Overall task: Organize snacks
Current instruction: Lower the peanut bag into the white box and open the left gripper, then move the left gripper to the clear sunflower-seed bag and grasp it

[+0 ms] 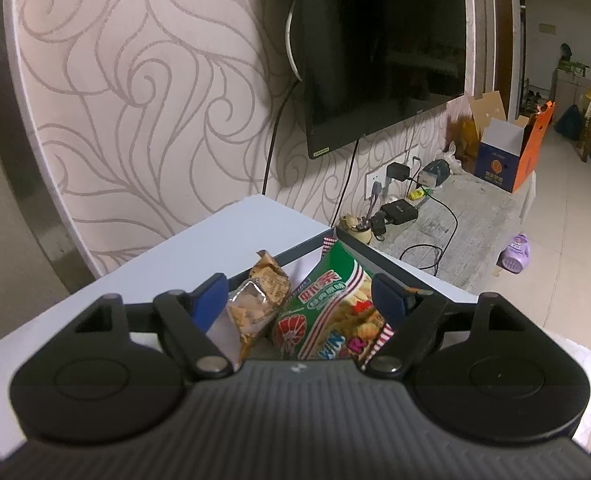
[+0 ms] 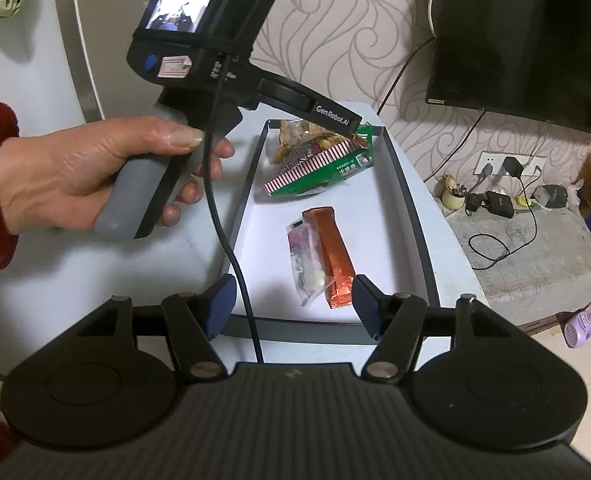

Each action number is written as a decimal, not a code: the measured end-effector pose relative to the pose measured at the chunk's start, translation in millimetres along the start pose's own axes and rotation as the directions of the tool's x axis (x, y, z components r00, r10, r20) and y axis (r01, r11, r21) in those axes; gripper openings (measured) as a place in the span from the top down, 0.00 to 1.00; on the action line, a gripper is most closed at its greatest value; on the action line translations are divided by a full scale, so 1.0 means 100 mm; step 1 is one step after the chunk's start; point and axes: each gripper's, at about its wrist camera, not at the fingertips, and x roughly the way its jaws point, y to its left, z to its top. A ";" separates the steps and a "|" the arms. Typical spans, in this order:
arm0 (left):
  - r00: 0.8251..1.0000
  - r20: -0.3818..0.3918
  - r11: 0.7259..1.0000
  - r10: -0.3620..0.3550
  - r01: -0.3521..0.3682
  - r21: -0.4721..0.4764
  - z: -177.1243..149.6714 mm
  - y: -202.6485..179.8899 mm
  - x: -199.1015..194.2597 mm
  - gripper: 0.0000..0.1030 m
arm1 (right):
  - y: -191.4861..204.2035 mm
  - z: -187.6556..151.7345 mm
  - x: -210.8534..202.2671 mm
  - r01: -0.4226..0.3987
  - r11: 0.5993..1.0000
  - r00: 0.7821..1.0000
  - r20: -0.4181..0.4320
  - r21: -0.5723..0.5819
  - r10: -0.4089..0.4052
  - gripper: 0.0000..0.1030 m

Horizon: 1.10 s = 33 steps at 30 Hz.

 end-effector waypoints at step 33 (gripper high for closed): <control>0.985 -0.052 0.983 0.165 -0.169 -0.070 -1.29 0.55 -1.31 0.22 | 0.10 0.06 -0.03 -0.037 0.999 0.998 0.042 0.017 0.036 0.24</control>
